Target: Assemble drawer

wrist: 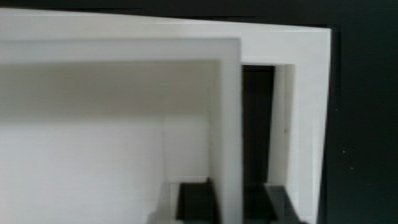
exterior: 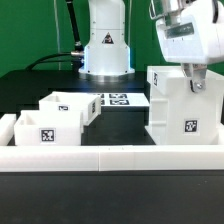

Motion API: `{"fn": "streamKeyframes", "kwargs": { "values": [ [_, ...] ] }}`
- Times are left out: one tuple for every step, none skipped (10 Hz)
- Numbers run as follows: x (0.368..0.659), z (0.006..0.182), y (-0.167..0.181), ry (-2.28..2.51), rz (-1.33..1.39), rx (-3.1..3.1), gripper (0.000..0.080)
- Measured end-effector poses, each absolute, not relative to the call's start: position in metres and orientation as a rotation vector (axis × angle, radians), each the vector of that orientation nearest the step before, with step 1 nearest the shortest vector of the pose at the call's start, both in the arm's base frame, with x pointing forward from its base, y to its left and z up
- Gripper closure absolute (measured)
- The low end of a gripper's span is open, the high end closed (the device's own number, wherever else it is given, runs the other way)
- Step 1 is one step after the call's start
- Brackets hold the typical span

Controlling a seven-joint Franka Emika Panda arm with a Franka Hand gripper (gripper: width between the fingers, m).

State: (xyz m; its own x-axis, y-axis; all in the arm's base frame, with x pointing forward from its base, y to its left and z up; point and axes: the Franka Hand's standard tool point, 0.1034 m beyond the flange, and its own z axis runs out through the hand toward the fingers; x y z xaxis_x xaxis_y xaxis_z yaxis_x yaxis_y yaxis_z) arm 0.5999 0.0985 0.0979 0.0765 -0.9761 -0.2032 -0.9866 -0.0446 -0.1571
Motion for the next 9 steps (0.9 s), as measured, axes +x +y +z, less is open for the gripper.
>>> {"fn": "streamKeyframes", "kwargs": {
  "values": [
    [0.609, 0.098, 0.098, 1.977, 0.051, -2.090, 0.0757],
    [0.614, 0.098, 0.098, 1.977, 0.053, -2.088, 0.0757],
    [0.623, 0.098, 0.098, 1.975, 0.054, -2.085, 0.0757],
    [0.632, 0.098, 0.098, 1.974, 0.059, -2.083, 0.0756],
    [0.639, 0.100, 0.098, 1.974, 0.070, -2.083, 0.0755],
    [0.643, 0.102, 0.098, 1.972, 0.075, -2.082, 0.0755],
    [0.645, 0.101, 0.098, 1.972, 0.081, -2.084, 0.0755],
    [0.645, 0.101, 0.098, 1.969, 0.080, -2.087, 0.0755],
    [0.645, 0.101, 0.098, 1.967, 0.081, -2.089, 0.0694]
  ]
}}
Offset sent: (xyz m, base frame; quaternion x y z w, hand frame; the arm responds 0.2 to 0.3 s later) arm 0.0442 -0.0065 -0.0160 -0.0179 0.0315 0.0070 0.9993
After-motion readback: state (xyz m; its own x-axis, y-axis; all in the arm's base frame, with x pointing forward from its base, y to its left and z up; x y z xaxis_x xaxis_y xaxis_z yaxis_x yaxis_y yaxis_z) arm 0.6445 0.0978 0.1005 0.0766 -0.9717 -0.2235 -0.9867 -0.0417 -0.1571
